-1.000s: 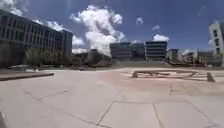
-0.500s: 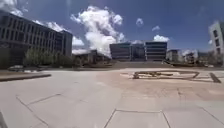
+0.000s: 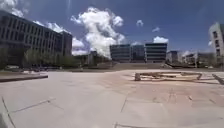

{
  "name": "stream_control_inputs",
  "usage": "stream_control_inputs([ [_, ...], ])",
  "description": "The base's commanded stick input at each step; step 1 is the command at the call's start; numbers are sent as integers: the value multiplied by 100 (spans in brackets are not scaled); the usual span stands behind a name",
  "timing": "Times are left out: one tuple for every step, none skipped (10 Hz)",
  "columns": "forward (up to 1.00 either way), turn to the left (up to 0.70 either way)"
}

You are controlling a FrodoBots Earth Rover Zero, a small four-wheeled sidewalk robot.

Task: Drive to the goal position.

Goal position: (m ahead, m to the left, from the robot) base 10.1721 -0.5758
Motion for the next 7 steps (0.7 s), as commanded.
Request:
stream_control_inputs([
  [70, 11],
  [70, 8],
  [70, 2],
  [70, 0],
  [70, 0],
  [70, 0],
  [70, 3],
])
